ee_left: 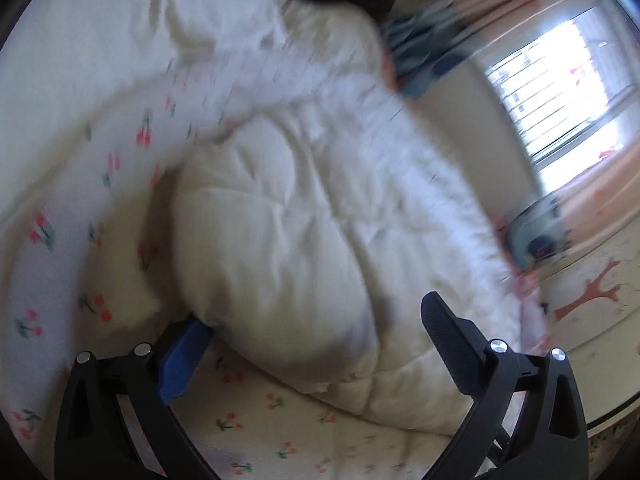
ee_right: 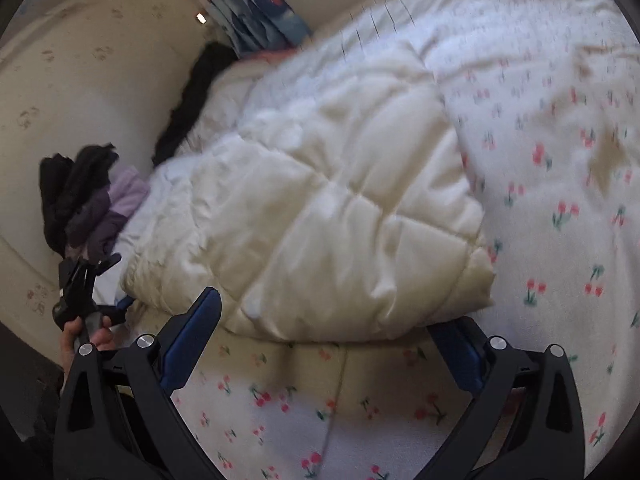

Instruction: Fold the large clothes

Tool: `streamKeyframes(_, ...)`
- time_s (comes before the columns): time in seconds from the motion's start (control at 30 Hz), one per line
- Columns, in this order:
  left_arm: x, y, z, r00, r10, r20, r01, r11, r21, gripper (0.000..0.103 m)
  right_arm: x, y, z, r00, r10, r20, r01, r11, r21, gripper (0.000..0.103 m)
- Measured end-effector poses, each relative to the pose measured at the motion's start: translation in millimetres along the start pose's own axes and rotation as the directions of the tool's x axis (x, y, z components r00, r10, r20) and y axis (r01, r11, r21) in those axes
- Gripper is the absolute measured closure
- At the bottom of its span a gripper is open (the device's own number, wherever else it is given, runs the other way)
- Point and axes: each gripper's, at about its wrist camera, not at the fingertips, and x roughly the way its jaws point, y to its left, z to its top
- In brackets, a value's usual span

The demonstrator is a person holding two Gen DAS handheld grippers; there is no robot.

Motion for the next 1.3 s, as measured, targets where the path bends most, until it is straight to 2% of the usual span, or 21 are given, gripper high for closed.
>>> streamKeyframes(0.03, 6, 3, 1, 1.000, -0.003, -0.031, 0.002, 1.000, -0.015, 0.007, 1, -2, -3, 1.000, -0.007, -0.008, 0.007, 1.000, -0.007, 0.006)
streamKeyframes(0.07, 10, 5, 3, 0.999, -0.017, -0.033, 0.016, 0.999, -0.036, 0.007, 3, -3, -3, 1.000, -0.010, -0.008, 0.009, 1.000, -0.016, 0.006)
streamKeyframes(0.13, 12, 3, 3, 1.000, 0.008, -0.018, -0.009, 1.000, -0.030, 0.007, 4, -4, 3, 1.000, -0.005, -0.002, 0.005, 1.000, -0.004, 0.006)
streamKeyframes(0.2, 23, 0, 10, 0.999, 0.023, -0.030, -0.024, 0.999, -0.035, 0.007, 5, -7, 13, 0.999, 0.029, 0.020, -0.030, 0.999, 0.038, 0.006)
streamKeyframes(0.27, 23, -1, 10, 1.000, 0.017, -0.008, -0.017, 0.999, -0.048, 0.007, 4, -14, 22, 0.995, 0.080, 0.058, -0.086, 0.992, 0.094, 0.006)
streamKeyframes(0.33, 23, -9, 14, 1.000, 0.019, 0.006, -0.019, 1.000, -0.023, 0.007, 8, -23, 26, 0.993, 0.096, 0.063, -0.104, 0.985, 0.135, 0.006)
streamKeyframes(0.4, 31, -9, 16, 0.999, 0.047, -0.023, -0.047, 0.999, 0.002, 0.007, 13, -29, 27, 0.995, 0.083, 0.059, -0.090, 0.986, 0.142, 0.006)
streamKeyframes(0.43, 32, -6, 18, 0.999, 0.035, -0.034, -0.035, 0.999, -0.004, 0.007, 12, -28, 27, 0.993, 0.084, 0.078, -0.093, 0.987, 0.130, 0.007)
streamKeyframes(0.47, 32, -6, 18, 0.999, 0.021, -0.025, -0.021, 1.000, -0.003, 0.009, 11, -27, 27, 0.992, 0.082, 0.093, -0.093, 0.989, 0.118, 0.014)
streamKeyframes(0.5, 30, -5, 19, 1.000, 0.018, -0.020, -0.018, 1.000, 0.006, 0.016, 10, -25, 28, 0.992, 0.069, 0.105, -0.080, 0.991, 0.110, 0.020)
streamKeyframes(0.53, 30, -6, 19, 1.000, 0.017, -0.016, -0.017, 1.000, 0.019, 0.026, 10, -22, 29, 0.992, 0.051, 0.115, -0.064, 0.992, 0.112, 0.038)
streamKeyframes(0.57, 29, -6, 19, 1.000, 0.014, -0.015, -0.014, 1.000, 0.026, 0.031, 8, -23, 31, 0.991, 0.036, 0.127, -0.052, 0.991, 0.122, 0.058)
streamKeyframes(0.63, 23, -9, 16, 1.000, 0.012, -0.010, -0.011, 0.998, 0.064, 0.049, 0, -26, 36, 0.987, 0.046, 0.155, -0.066, 0.990, 0.125, 0.068)
streamKeyframes(0.7, 18, -21, 14, 0.999, 0.031, 0.016, -0.033, 0.990, 0.137, 0.058, -7, -15, 39, 0.986, 0.038, 0.163, -0.052, 0.996, 0.078, 0.076)
streamKeyframes(0.77, 6, -25, 10, 1.000, -0.004, 0.024, 0.001, 0.990, 0.144, 0.063, -19, -1, 40, 0.984, 0.038, 0.176, -0.044, 0.999, 0.032, 0.081)
streamKeyframes(0.93, -41, -40, -6, 0.997, -0.075, 0.016, 0.070, 0.976, 0.206, 0.065, -73, 22, 25, 0.981, 0.055, 0.188, -0.048, 0.998, -0.045, 0.082)
streamKeyframes(1.0, -57, -43, -22, 0.997, -0.071, -0.032, 0.077, 0.968, 0.240, 0.064, -90, 23, 5, 0.987, 0.042, 0.153, -0.032, 0.997, -0.066, 0.080)
streamKeyframes(1.07, -55, -33, -35, 0.994, -0.035, -0.105, 0.059, 0.971, 0.232, 0.055, -87, 14, -15, 0.998, -0.014, 0.057, 0.018, 0.997, -0.069, 0.067)
streamKeyframes(1.13, -45, -13, -39, 0.989, -0.026, -0.144, 0.049, 0.986, 0.160, 0.041, -78, -8, -32, 0.999, -0.029, -0.023, 0.028, 0.999, -0.024, 0.058)
streamKeyframes(1.2, -42, 3, -37, 0.985, -0.078, -0.155, 0.086, 0.995, 0.046, 0.035, -85, -15, -40, 1.000, -0.028, -0.003, 0.028, 1.000, 0.012, 0.049)
streamKeyframes(1.3, -46, -2, -41, 0.993, -0.047, -0.110, 0.057, 0.995, 0.088, 0.032, -109, -2, -44, 0.991, -0.105, 0.082, 0.109, 0.993, -0.038, 0.039)
